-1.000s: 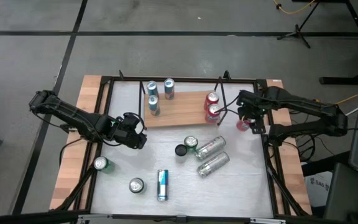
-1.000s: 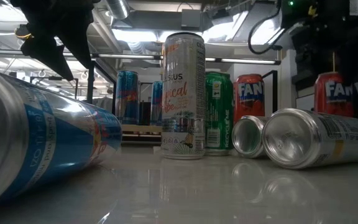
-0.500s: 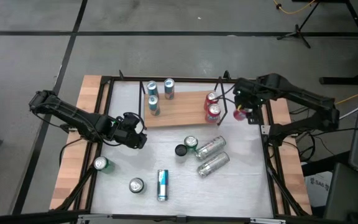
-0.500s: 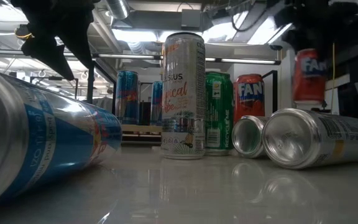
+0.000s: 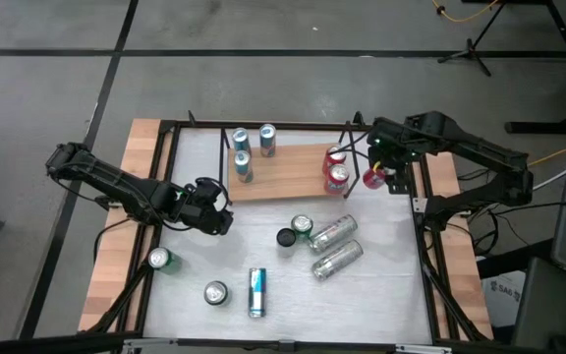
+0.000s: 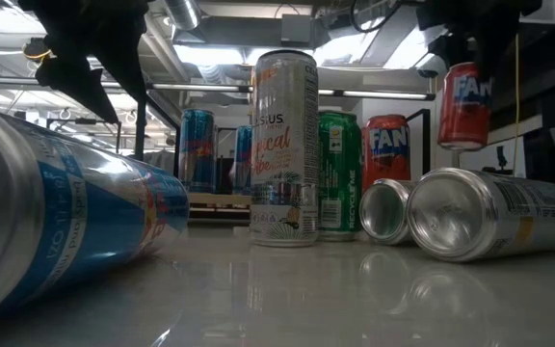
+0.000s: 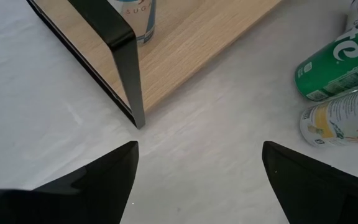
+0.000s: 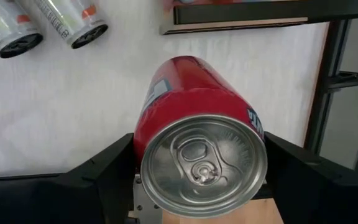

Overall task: Sort soda cans
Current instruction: Put the orange soda can on the shelf and align with the other orange soda cans

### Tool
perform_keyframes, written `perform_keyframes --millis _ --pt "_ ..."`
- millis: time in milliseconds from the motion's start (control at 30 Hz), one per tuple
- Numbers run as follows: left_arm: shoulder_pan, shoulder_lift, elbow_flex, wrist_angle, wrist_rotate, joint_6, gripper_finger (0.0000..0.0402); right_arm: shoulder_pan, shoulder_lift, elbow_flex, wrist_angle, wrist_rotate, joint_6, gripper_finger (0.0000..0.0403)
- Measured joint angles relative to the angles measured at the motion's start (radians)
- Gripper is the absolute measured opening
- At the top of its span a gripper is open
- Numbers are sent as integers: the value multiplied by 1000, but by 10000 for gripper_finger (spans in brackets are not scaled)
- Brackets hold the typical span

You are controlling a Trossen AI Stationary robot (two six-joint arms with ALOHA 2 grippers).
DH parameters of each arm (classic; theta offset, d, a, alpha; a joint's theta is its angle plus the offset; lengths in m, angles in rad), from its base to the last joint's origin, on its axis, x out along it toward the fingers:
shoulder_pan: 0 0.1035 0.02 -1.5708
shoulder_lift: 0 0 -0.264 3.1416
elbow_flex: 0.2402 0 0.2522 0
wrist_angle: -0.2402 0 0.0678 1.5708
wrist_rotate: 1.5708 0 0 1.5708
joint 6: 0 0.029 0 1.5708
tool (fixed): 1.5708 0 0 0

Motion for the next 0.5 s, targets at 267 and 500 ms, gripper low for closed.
perform_keyframes --millis 267,500 --pt "0 0 0 4 -1 0 335 0 0 0 1 184 -3 289" --pt "0 0 0 8 -26 0 335 0 0 9 0 312 -17 289"
